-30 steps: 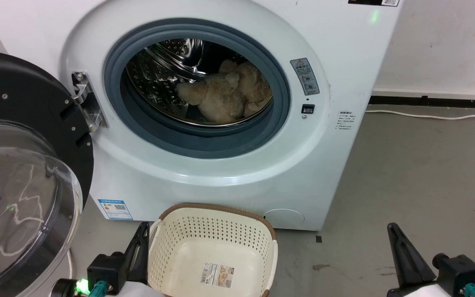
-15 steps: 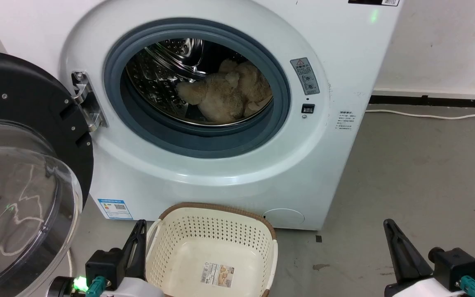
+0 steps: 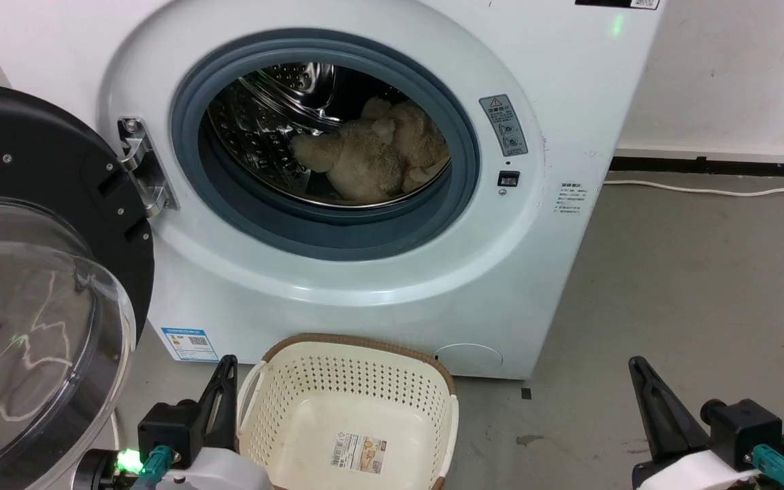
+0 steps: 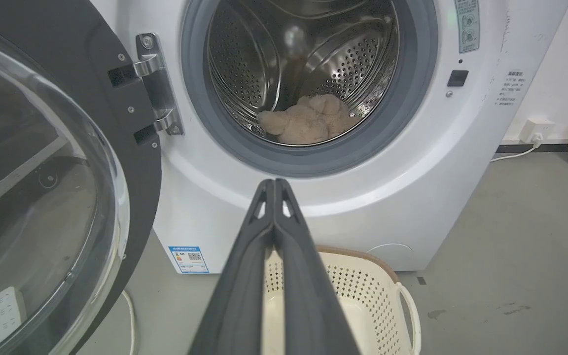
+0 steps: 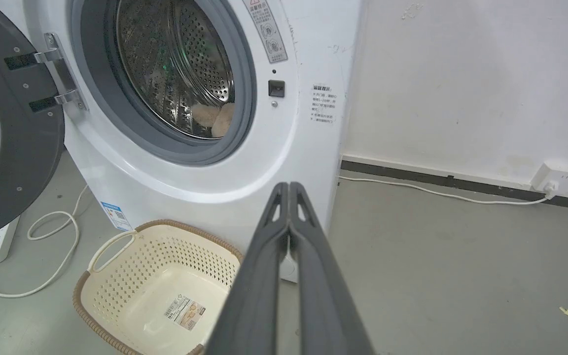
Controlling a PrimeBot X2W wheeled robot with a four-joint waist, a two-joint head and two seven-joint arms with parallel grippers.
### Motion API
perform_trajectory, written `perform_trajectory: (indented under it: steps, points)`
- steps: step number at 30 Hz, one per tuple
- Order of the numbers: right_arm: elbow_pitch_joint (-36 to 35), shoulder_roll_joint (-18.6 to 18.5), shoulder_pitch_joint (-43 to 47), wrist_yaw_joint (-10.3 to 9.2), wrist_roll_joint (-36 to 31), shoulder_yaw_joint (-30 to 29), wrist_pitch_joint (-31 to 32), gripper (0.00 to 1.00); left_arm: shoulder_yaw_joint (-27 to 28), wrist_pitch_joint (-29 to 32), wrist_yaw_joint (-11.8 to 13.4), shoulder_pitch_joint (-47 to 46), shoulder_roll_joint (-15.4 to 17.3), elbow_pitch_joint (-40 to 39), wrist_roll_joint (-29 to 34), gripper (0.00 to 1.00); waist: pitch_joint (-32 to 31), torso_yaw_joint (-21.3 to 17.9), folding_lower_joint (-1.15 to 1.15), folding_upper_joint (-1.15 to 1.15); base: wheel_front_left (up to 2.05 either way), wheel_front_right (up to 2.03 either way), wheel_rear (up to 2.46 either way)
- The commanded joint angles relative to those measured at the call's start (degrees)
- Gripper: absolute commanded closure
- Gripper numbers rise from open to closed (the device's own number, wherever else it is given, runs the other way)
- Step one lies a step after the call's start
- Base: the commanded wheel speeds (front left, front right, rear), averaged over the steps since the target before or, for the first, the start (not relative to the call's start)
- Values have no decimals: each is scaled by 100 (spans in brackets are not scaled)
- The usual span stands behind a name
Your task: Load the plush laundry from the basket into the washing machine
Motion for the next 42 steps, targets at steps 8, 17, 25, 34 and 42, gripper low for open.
perform_trajectory:
  steps: [8,17,25,34,42]
  points:
    - [27,15,-189,4,-111,15,117,100,82,134,49,-115,-52,-64,88,100,5,2,0,0,0,0,0]
    - [33,16,-267,4,-172,23,223,100,133,239,64,-157,-79,-99,132,100,9,3,0,0,0,0,0]
    - [37,17,-327,4,-220,29,305,100,173,321,76,-189,-99,-126,166,100,13,4,0,0,0,0,0]
    - [43,18,-404,5,-281,37,411,100,225,426,91,-231,-125,-160,209,100,18,6,0,0,0,0,0]
    - [43,18,-406,5,-283,37,414,100,226,429,92,-232,-126,-161,210,100,18,6,0,0,0,0,0]
